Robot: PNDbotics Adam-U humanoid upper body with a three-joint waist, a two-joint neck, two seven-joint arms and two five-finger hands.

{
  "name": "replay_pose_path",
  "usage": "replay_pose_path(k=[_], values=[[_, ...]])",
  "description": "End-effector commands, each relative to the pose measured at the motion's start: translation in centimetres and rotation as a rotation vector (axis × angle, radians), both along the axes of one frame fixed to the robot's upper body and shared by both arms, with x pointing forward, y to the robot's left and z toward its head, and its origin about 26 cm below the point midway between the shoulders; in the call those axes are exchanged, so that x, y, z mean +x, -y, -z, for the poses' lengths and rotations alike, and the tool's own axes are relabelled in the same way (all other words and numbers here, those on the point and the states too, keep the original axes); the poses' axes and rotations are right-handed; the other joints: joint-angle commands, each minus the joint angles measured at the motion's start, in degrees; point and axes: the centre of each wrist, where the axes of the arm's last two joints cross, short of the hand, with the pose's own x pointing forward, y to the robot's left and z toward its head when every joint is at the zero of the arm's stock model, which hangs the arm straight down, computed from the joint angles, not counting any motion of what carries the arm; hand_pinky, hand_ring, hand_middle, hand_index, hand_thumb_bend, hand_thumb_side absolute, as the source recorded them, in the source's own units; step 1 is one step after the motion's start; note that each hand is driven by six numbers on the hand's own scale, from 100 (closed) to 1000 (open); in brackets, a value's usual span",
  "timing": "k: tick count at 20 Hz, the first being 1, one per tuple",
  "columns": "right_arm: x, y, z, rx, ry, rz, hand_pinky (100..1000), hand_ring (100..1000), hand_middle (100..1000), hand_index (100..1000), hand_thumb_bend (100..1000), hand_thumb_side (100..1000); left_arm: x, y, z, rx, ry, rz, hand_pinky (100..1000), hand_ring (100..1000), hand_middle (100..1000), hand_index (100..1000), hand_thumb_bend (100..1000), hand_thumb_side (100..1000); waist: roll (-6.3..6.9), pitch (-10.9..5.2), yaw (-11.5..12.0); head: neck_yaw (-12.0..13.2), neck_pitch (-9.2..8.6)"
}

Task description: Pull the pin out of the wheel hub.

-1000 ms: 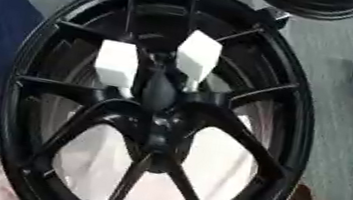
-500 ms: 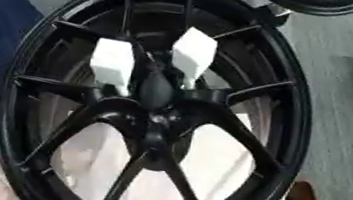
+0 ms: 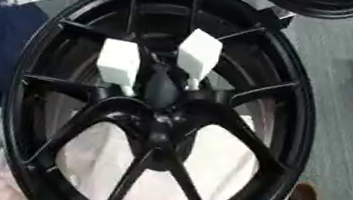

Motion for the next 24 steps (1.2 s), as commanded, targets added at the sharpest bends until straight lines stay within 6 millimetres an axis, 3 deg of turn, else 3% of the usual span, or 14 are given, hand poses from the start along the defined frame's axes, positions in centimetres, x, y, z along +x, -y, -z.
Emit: replay_pose_path(k=[1,11,24], values=[[-0.4,0.4,-1.1,-0.032,0.031,0.013,788,596,471,634,431,314,-0.4,1.2,-0.9,0.043,-0.029,0.011,773,722,727,858,400,665,-0.19,-1.67,0.22,-0.10,-0.44],[-0.3,0.3,-1.0,-0.029,0.028,0.009,788,596,471,632,432,314,-1.6,3.0,-1.7,0.179,-0.130,0.056,798,754,760,875,442,674,-0.38,-1.72,0.19,0.33,-0.33],[-0.2,0.0,-1.0,-0.020,0.035,-0.004,788,595,470,631,433,314,0.8,3.2,-1.0,0.360,-0.247,0.034,866,818,809,880,541,598,-1.03,-1.10,-0.38,1.26,-0.09]])
